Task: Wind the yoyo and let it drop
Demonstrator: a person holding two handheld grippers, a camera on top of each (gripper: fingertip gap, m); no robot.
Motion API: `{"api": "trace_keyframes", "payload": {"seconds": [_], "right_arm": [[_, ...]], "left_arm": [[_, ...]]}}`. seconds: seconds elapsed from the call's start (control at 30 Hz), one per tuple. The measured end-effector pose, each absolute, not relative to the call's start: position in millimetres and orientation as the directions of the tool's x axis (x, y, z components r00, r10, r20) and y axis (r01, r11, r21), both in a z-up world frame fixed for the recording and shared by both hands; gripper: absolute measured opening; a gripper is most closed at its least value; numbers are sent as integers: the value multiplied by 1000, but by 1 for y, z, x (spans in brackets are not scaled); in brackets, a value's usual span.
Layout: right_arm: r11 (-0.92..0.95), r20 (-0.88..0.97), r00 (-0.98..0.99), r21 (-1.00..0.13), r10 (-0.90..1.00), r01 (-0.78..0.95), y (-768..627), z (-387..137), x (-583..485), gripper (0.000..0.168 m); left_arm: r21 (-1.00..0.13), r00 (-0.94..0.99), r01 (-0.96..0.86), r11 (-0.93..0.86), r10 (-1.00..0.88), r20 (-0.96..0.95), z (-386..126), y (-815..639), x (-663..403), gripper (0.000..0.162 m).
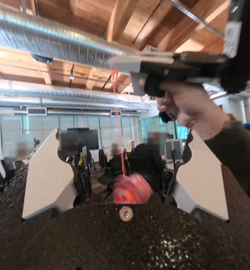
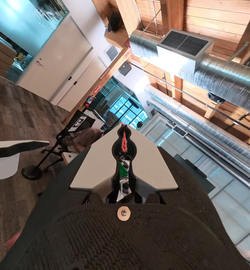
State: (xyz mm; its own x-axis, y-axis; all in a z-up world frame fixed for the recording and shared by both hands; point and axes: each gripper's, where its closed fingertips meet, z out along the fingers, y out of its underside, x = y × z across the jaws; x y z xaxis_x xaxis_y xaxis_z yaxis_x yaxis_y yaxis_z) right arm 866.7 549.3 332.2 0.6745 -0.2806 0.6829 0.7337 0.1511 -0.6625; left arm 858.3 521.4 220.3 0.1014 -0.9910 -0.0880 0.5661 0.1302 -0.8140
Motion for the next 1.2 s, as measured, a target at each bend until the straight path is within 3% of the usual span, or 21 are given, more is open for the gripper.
{"api": "trace_keyframes", "payload": {"seconds": [0.3, 0.43, 0.6, 0.8, 1.2], "right_arm": [[109, 676, 718, -711, -166, 695, 552, 287, 868, 0], [206, 615, 789, -770, -16, 604, 537, 290, 841, 0], [262, 543, 806, -834, 236, 485, 532, 295, 798, 0], [359, 523, 785, -840, 333, 407, 530, 358, 782, 0], [428, 691, 721, -667, 50, 610, 610, 568, 722, 0]], "left_arm": [[-901, 252, 371, 224, -958, -134, 103, 554, 771, 150], [-941, 332, 254, 221, -934, -130, 54, 555, 730, 148], [-957, 455, 202, 207, -885, -95, 31, 556, 687, 147], [-967, 563, 173, 189, -824, -61, 28, 558, 642, 146], [-979, 689, 143, 145, -725, -7, 17, 558, 557, 144]]}}
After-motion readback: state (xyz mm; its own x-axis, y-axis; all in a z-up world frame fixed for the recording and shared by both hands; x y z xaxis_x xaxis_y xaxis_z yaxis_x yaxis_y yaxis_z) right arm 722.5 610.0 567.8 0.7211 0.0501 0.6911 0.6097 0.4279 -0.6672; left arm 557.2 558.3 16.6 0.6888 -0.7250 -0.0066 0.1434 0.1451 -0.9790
